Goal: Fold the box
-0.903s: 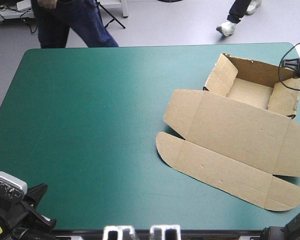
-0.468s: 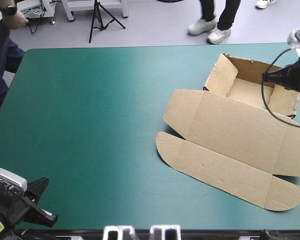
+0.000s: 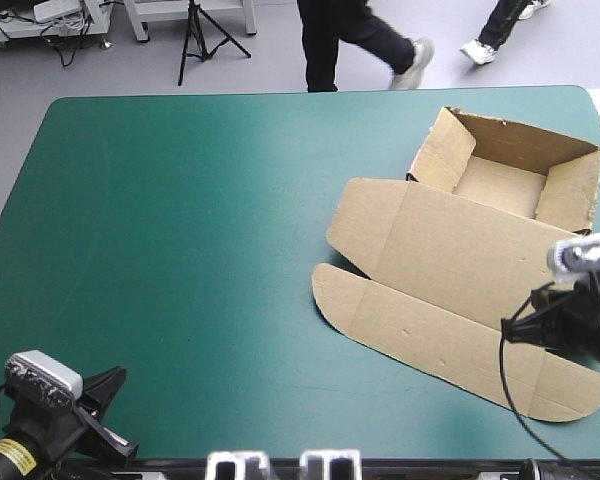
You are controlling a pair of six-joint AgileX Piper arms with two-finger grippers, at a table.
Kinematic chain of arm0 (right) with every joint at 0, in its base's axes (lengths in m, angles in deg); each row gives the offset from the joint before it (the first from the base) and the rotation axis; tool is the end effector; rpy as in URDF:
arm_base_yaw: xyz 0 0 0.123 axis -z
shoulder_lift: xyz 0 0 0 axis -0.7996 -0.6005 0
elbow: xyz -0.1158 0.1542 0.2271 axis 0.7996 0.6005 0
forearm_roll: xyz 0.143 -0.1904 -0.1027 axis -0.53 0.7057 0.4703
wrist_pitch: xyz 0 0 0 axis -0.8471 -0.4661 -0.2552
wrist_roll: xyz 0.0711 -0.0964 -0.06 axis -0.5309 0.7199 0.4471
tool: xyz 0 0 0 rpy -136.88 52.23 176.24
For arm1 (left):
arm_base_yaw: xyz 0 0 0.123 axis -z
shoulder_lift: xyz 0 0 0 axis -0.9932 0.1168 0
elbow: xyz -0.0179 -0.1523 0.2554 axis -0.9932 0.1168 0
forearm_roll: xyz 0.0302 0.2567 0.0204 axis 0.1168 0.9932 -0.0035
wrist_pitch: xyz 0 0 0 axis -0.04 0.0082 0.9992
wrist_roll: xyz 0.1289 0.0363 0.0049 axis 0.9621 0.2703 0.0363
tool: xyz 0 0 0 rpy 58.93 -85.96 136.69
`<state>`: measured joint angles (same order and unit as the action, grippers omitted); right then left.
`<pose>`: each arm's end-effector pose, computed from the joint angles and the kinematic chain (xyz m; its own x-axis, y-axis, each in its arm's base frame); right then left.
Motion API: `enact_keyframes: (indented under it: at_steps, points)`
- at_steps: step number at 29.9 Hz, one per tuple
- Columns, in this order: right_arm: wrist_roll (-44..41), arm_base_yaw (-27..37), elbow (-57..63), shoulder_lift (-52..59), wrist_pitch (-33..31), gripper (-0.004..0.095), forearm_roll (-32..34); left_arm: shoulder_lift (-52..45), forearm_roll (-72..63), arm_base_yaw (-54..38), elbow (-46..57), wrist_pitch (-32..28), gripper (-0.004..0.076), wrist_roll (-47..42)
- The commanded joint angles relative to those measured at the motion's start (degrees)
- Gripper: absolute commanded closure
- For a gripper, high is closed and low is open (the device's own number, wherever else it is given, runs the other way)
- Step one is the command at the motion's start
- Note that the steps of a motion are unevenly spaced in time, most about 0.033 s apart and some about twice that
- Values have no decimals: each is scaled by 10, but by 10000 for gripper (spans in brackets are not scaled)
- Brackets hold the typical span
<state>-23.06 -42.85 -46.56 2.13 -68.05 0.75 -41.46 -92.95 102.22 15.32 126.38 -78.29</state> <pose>0.1288 0.0113 0.3621 -0.6714 -0.1310 -0.7294 -0.1831 0.9831 -0.0081 0.0452 -0.0266 0.2728 -0.4636 0.2796 -0.8407 0.4418 0.8955 0.0542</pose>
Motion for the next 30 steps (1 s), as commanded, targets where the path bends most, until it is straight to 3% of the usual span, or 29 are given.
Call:
enact_keyframes:
  at_steps: [1, 11, 18, 30]
  points:
    - [12, -1, 62, 66, 45, 911, -13, -20, -11, 2, 6, -41, 732, 1]
    - [12, -1, 191, 194, 64, 911, -34, -42, 65, 2, 12, 15, 732, -72]
    - [12, -1, 261, 249, 92, 911, -31, -42, 61, 2, 14, 32, 732, -76]
    - [13, -1, 262, 251, 91, 916, -30, -42, 61, 1, 14, 32, 732, -85]
